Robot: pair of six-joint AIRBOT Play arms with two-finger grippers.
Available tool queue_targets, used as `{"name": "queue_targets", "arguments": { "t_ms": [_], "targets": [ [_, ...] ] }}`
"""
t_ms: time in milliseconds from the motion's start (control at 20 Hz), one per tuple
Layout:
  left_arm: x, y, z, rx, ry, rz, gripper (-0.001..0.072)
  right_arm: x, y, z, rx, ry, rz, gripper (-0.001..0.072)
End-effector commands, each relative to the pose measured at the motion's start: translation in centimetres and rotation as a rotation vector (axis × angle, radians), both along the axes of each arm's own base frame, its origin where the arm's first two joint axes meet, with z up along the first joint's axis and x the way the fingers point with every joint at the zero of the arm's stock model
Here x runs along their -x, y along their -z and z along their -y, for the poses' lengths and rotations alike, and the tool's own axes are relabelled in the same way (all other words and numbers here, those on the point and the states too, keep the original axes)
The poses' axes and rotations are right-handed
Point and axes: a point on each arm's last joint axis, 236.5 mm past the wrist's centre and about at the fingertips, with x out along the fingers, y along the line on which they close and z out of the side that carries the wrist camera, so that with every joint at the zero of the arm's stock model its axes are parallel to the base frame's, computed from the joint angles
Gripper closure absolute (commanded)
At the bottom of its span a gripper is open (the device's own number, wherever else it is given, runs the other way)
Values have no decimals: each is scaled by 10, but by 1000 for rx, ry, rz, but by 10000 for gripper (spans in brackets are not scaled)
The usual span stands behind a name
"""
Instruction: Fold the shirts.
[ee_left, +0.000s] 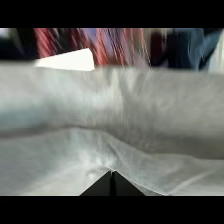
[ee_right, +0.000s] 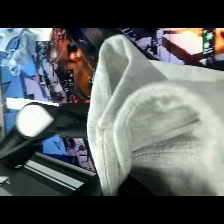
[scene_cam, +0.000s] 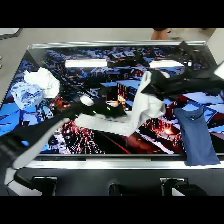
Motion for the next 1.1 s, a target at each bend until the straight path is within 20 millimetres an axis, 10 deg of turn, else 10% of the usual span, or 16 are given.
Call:
{"name": "queue_targets", "arguments": {
  "t_ms": [0, 150, 300, 550, 600, 650, 700, 900, 1050],
  "targets": [
    [-64, -51, -125, -208, -143, 229, 669, -23, 20, -44, -77, -53, -14, 663],
    [-95, -133, -246, -247, -367, 377, 668, -34, 60, -116, -124, -114, -58, 663],
    [-82, -203, -333, -289, -506, 518, 667, -50, 107, -184, -235, -109, -123, 662],
    [-36, -242, -381, -364, -516, 581, 667, -52, 194, -247, -322, -65, -286, 659],
    [-29, -243, -379, -370, -498, 583, 667, -49, 207, -253, -320, -59, -309, 582],
    [-26, -243, -377, -375, -480, 586, 667, -48, 211, -258, -343, -46, -339, 225],
    [-23, -242, -373, -373, -467, 580, 667, -51, 209, -259, -360, -48, -329, 9],
    [-22, -231, -373, -374, -459, 553, 666, -66, 168, -217, -350, -109, -223, 19],
    [-21, -221, -373, -381, -443, 543, 666, -76, 162, -122, -122, -92, -192, 30]
  ]
}}
